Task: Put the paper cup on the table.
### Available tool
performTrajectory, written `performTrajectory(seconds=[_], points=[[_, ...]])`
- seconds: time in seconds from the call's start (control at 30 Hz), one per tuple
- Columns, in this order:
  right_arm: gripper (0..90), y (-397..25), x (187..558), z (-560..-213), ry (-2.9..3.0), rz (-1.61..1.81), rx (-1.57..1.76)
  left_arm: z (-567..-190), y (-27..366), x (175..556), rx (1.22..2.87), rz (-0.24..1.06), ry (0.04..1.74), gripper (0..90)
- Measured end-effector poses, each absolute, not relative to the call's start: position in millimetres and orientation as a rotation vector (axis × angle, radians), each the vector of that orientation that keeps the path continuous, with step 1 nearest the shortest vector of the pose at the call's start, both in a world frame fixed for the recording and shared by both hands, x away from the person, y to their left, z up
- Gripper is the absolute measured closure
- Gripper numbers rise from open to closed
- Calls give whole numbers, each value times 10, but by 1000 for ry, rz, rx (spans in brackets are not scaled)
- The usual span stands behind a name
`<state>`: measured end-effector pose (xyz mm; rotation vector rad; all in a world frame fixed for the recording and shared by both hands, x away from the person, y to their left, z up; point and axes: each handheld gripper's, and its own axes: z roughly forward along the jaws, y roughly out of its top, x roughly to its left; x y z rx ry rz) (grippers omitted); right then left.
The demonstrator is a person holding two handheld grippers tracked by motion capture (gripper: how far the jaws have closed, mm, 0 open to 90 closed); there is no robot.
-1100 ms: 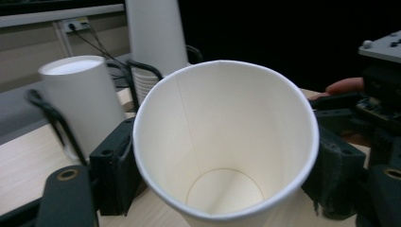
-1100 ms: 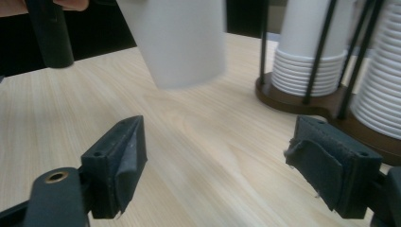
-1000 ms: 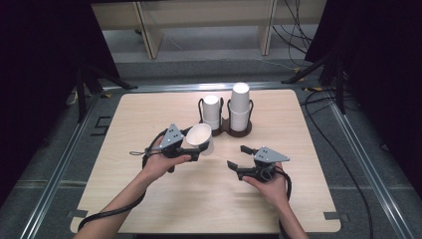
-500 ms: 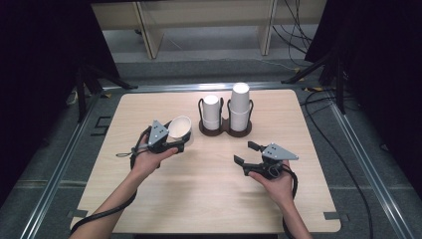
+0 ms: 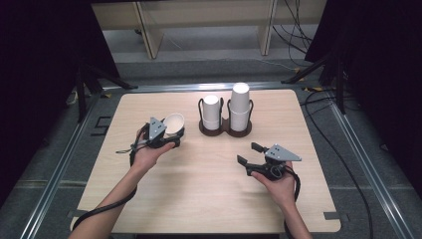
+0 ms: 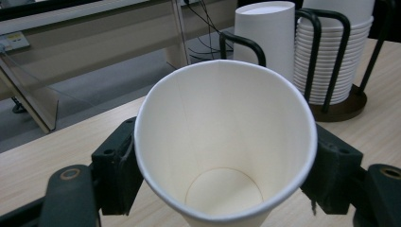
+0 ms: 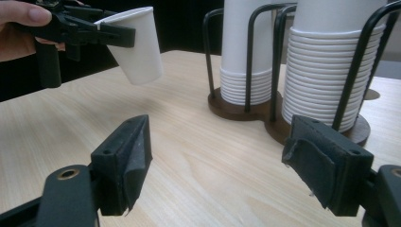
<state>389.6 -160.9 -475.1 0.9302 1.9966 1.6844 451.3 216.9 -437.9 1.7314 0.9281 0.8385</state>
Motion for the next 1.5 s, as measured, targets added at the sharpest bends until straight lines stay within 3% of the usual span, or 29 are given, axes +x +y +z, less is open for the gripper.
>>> performTrajectory(seconds=[0.7, 1.5], points=[[242, -1596, 3894, -4760, 1996, 1658, 964, -4552, 2105, 4697, 1787, 898, 985, 247], [232, -1590, 3897, -4776, 2009, 1650, 969, -4719, 2105, 4728, 1779, 872, 1031, 234]])
